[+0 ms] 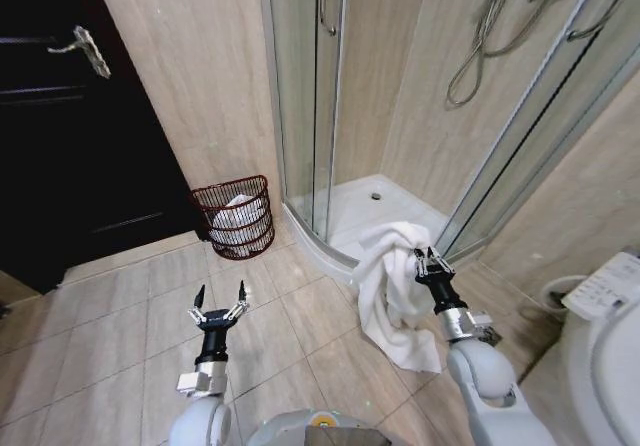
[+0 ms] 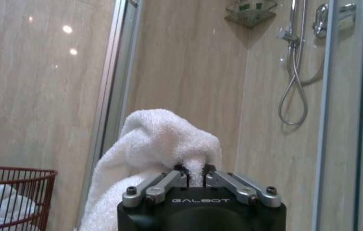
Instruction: Discard the used towel into the hamper.
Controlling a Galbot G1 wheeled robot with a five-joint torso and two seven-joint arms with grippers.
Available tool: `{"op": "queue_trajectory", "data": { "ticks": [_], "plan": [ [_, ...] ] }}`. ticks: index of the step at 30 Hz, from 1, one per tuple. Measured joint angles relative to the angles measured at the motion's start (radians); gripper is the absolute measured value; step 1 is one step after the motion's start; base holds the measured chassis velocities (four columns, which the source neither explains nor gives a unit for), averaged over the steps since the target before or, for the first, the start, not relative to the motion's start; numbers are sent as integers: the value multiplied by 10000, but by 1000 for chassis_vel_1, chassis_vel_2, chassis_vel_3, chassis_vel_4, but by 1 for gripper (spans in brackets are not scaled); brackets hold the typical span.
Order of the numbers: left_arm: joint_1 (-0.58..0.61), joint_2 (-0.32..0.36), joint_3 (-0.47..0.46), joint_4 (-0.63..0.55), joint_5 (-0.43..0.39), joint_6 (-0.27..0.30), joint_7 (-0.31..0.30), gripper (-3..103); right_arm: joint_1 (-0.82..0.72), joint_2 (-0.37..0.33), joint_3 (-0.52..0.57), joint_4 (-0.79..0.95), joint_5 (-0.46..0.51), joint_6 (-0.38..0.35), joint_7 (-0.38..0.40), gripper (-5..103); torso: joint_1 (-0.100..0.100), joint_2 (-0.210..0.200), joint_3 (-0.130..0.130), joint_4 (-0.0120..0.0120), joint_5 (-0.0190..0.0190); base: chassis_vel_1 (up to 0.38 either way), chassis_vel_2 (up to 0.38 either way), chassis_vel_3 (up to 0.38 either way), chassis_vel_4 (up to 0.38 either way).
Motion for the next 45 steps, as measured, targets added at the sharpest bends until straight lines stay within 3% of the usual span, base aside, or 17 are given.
{"op": "queue_trajectory", "data": {
  "ticks": [45],
  "plan": [
    [-22, -2, -62, 45, -97, 118, 1, 100, 136, 88, -709, 58, -604, -70, -222, 11, 0, 0, 0, 0, -2, 63, 63, -25, -21]
  ]
}}
